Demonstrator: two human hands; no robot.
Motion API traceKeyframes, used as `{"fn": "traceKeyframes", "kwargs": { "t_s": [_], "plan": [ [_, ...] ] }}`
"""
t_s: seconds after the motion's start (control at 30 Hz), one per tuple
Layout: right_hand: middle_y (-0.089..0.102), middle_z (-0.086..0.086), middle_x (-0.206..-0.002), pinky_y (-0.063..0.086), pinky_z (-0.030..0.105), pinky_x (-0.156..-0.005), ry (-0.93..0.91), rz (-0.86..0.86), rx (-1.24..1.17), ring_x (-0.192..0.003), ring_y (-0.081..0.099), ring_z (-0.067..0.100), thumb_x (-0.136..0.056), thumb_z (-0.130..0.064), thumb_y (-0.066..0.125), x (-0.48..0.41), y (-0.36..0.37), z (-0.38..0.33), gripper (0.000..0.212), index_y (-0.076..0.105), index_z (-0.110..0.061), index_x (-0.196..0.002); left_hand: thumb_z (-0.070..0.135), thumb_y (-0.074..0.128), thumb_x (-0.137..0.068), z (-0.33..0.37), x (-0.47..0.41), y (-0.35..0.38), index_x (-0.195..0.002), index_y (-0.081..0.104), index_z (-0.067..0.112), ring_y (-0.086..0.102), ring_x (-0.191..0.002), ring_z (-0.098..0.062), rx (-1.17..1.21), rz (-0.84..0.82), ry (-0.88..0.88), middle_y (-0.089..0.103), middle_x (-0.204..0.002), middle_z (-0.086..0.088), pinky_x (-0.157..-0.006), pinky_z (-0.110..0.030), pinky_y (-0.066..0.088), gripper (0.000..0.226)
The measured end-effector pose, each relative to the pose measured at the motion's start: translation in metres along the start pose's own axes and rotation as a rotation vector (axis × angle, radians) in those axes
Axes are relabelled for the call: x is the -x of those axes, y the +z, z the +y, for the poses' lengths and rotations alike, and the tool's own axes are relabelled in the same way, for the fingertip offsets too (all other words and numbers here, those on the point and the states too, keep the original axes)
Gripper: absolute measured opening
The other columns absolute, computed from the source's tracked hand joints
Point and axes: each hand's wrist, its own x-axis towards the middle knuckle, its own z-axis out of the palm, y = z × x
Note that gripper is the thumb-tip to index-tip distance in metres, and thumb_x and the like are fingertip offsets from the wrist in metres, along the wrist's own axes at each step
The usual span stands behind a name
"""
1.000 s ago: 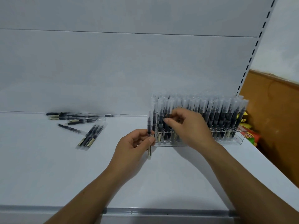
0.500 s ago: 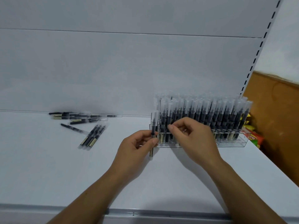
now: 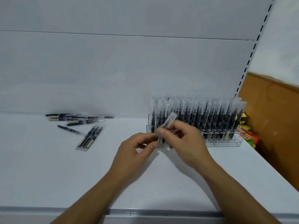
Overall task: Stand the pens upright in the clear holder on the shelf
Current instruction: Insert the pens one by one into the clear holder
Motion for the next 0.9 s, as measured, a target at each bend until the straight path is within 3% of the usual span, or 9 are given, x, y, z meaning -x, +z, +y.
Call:
{"fn": "traceKeyframes", "kwargs": {
  "t_s": [0.07,0.13,0.27,0.37,0.6,0.9],
  "plan": [
    [0.066,-0.007,-0.071,0.045,0.018,-0.051,0.079,0.078,-0.140,-0.055,0.055,0.003,-0.090,-0.023,0.066,-0.006,-0.016,-0.006,0.004,0.069,-0.022,-0.088,0.043,0.063,-0.088,-0.004,-0.001,-0.002,-0.114,0.062,0.042,0.049,-0.111,0.011,-0.147,0.091,0.022,0.058,-0.113,0.029,-0.089,-0.006,0.036,0.025],
    [0.066,-0.003,-0.078,0.046,0.019,-0.052,0.090,0.194,-0.091,-0.059,0.059,0.005,-0.092,-0.026,0.062,-0.016,-0.035,-0.009,0.007,0.066,-0.021,-0.092,0.054,0.058,-0.088,-0.007,-0.002,-0.002,-0.126,0.050,0.047,0.030,-0.125,0.018,-0.226,0.100,-0.005,0.043,-0.128,0.036,-0.096,0.001,0.021,0.039],
    [0.064,-0.003,-0.074,0.047,0.025,-0.055,0.009,0.267,0.189,-0.065,0.063,0.015,-0.094,-0.035,0.059,-0.030,-0.051,-0.010,0.014,0.064,-0.022,-0.093,0.045,0.056,-0.091,-0.013,-0.005,0.002,-0.145,0.030,0.040,0.014,-0.137,0.013,-0.289,-0.060,-0.116,0.025,-0.147,0.031,-0.108,-0.012,0.012,0.061],
    [0.062,-0.009,-0.074,0.052,0.033,-0.063,-0.004,0.158,0.326,-0.069,0.064,0.019,-0.094,-0.038,0.059,-0.035,-0.048,-0.012,0.019,0.063,-0.019,-0.092,0.045,0.054,-0.092,-0.015,-0.006,0.003,-0.148,0.028,0.038,0.016,-0.135,0.014,-0.315,-0.102,-0.121,0.023,-0.151,0.029,-0.108,-0.013,0.012,0.062],
    [0.059,-0.009,-0.070,0.040,0.026,-0.056,0.026,-0.107,0.593,-0.062,0.053,0.009,-0.093,-0.040,0.060,-0.038,-0.032,-0.003,0.024,0.054,-0.024,-0.076,0.042,0.053,-0.094,-0.016,-0.007,0.002,-0.149,0.027,0.037,0.019,-0.137,0.011,-0.334,-0.097,-0.106,0.024,-0.151,0.028,-0.109,-0.014,0.015,0.061],
    [0.057,-0.014,-0.066,0.036,0.023,-0.056,0.011,-0.035,0.611,-0.062,0.053,0.004,-0.093,-0.040,0.062,-0.032,-0.025,0.005,0.023,0.054,-0.025,-0.077,0.041,0.054,-0.095,-0.015,-0.006,0.003,-0.149,0.028,0.038,0.021,-0.136,0.011,-0.305,-0.099,-0.122,0.025,-0.151,0.028,-0.108,-0.015,0.017,0.060]
  ]
}}
